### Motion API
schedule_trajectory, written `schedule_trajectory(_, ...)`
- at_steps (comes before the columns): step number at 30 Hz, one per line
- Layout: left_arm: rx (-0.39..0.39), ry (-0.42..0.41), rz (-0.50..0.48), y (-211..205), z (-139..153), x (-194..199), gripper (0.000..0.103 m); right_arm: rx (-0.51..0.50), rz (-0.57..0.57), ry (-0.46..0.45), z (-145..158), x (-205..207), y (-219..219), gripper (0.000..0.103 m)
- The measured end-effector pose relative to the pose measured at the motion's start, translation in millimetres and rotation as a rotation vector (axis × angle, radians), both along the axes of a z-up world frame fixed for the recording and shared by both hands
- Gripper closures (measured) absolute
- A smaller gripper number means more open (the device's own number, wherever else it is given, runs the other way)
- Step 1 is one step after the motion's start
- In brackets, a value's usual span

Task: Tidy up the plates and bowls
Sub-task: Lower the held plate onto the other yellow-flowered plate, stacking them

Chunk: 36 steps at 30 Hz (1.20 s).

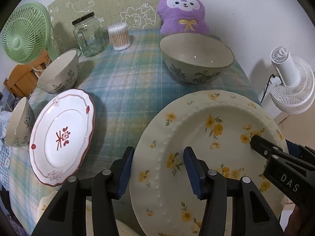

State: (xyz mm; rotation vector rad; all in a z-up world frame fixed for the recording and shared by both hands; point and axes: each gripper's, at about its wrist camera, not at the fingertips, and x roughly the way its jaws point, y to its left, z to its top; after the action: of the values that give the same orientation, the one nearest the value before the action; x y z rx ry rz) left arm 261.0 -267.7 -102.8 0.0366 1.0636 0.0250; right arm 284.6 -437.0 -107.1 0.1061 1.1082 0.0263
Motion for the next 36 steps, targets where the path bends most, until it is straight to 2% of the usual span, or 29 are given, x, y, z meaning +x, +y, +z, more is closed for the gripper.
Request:
schedule_trajectory(10, -0.01, -0.029, -0.004, 20, 27, -25, 0.052, 0.006, -0.011, -0.039, 25, -25, 16, 0.045)
schedule_trajectory(21, -0.043, -0.06, -0.015, 54, 47, -66, 0.052, -0.01, -0.028, -0.071, 49, -72, 54, 0.045)
schedule_trajectory(28, -0.047, -0.061, -0.009, 80, 50, -90, 0.052, -0.011, -0.022, -0.06, 48, -102, 85, 0.045)
schedule_trajectory(36, -0.051, -0.029, -0.002, 107, 37, -118, 0.052, -0.007, -0.019, -0.036, 38, -128, 111, 0.045)
